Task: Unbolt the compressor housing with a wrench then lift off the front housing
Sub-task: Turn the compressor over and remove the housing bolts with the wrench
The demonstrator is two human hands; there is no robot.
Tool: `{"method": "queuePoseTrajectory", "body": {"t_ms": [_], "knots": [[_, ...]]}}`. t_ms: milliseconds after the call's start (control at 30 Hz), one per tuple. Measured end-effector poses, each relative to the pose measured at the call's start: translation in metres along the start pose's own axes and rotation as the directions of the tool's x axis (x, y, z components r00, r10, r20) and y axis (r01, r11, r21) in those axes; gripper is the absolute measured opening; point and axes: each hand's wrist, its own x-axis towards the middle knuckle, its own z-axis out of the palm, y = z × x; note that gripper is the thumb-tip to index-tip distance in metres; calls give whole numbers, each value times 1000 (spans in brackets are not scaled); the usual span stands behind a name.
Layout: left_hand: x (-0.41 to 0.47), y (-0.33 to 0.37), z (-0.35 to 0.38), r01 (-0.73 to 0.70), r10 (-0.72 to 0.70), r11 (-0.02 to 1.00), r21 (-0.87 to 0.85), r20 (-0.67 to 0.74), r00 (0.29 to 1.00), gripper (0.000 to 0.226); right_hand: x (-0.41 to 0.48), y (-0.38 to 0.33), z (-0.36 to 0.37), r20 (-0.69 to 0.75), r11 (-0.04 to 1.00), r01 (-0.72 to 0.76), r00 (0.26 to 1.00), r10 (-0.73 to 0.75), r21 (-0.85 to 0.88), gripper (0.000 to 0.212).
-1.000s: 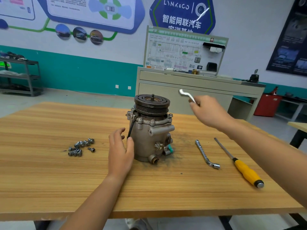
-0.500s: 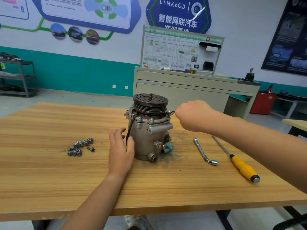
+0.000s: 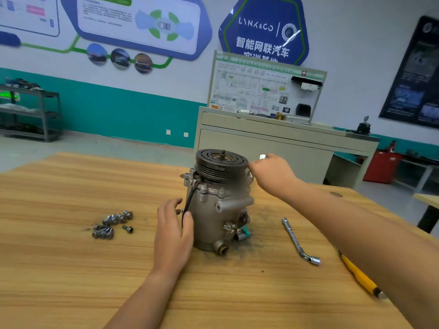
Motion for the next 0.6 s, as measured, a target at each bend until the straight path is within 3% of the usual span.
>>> {"method": "queuePoseTrajectory", "body": {"t_ms": [100,200,267,400,600], "knots": [[1,-2,0,-3,3,1000,-6,-7,1000,33,-2,10,4,-90,985,-103,989,116,140,23],[1,-1,1,-3,3,1000,-1,1,1000,34,-17,23,-6,-179,859,-229,922,342,459,24],[1,-1,2,9,-9,1000,4,9,1000,34,-30,24,-17,-133,796,-239,920,369,556,23],[2,0,1,4,-4,1000,-1,3,1000,34,-55,13,-33,134,892,-273,961,240,359,17],[0,1,-2,10,-10,1000,-7,6,1000,34,-58,-6,-43,213,984,-124,973,94,130,21]]}}
